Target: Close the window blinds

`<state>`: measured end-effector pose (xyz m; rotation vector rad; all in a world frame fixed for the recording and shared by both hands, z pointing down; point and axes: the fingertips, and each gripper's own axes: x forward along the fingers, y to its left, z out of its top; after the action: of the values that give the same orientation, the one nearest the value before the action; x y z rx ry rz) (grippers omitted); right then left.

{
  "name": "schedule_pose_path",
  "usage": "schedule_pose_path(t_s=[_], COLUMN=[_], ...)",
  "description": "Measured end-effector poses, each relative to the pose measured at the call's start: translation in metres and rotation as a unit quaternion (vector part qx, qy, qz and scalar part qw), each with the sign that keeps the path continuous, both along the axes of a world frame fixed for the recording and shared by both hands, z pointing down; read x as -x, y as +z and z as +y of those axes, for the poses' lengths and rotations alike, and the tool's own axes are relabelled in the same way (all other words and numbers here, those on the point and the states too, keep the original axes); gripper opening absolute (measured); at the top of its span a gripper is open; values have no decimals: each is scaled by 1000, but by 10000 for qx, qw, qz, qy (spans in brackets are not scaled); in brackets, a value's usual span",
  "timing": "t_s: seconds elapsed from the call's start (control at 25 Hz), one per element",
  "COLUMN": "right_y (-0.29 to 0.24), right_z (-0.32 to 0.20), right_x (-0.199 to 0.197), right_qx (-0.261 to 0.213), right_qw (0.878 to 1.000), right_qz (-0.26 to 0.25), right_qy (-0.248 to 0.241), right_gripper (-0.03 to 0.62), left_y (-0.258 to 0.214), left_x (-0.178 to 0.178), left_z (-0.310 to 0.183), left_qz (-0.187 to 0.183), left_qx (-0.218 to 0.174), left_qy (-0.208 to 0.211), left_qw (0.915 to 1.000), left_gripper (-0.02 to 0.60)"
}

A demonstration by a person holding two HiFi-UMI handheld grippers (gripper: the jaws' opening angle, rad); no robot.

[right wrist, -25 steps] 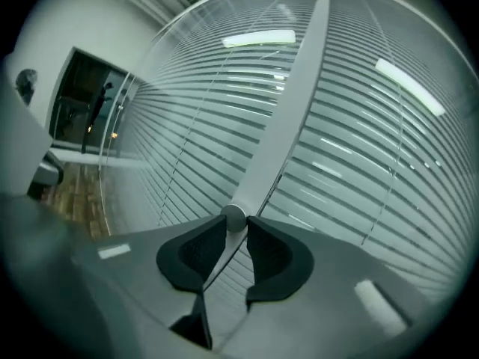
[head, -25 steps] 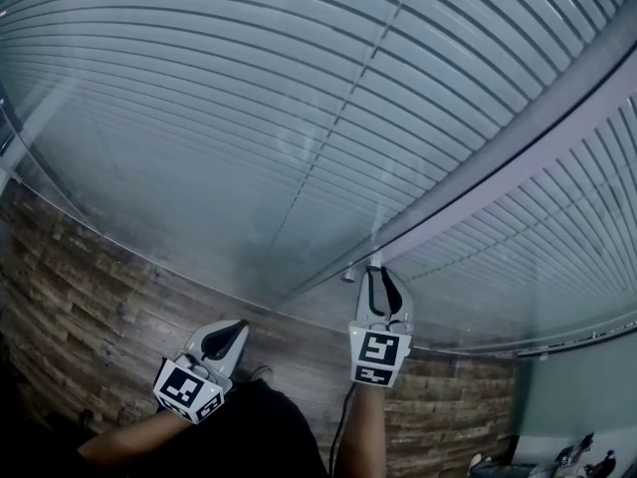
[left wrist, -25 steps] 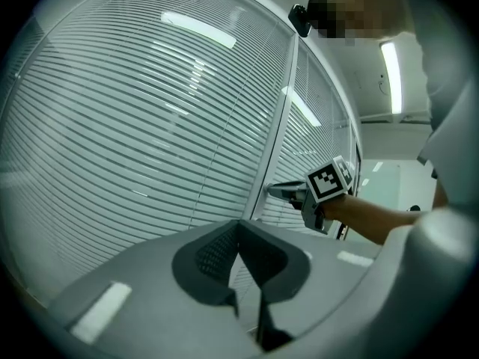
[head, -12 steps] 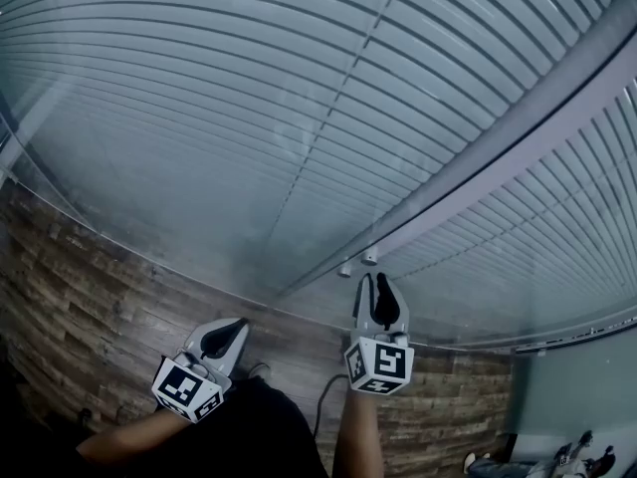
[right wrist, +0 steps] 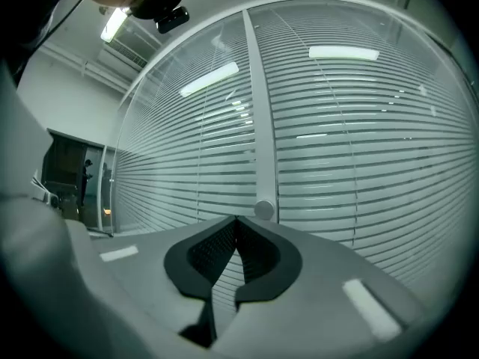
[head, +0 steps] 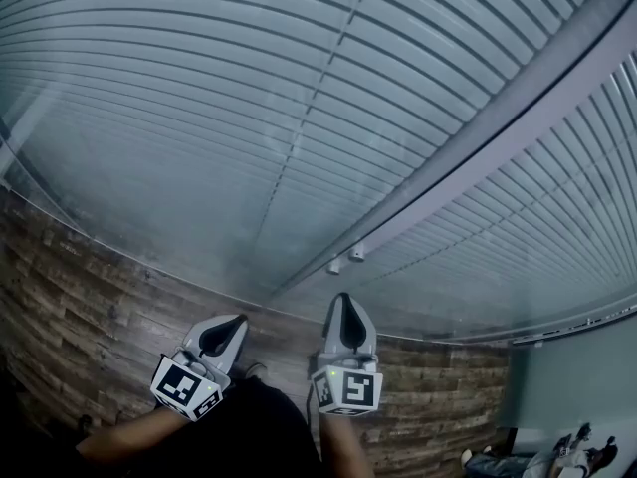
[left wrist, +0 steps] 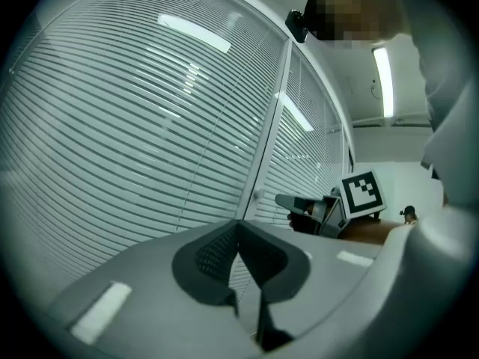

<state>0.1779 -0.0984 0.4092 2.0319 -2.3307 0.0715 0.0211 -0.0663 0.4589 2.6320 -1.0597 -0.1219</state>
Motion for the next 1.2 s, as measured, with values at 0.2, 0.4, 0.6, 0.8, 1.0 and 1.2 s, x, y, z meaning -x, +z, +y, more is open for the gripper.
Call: schedule_pose_path(t_s=[0.2,0.4,0.6,0.8,1.0,1.2], right_y=[2,2,3,-5,-13,-15], right_z=[7,11,12,11,10,11], right_x=[9,15,23,27,27,23], right_qx=[59,34,-17,-160,-247,-249], right_qw=[9999,9997,9995,9968,9960,9961], right_qz=[130,189,238,760,815,819], right_qy=[-33,-152,-209,-202,-272,-208], right_gripper=[2,0,0,0,0,0], left_y=[-4,-4,-3,-2,-1,-1], left_x=[-2,-6,-2,-4,-10,-12], left_z=[-1,-4,-3,-3,-4,-1], left_qz=[-43,-39,-49,-31,26,90], left_qx=[-51,-18,-82,-38,40,95], left_qy=[-10,-35,-48,-64,-41,13], left_qw=[10000,10000,9999,10000,10000,9999], left_gripper=[0,0,0,0,0,0])
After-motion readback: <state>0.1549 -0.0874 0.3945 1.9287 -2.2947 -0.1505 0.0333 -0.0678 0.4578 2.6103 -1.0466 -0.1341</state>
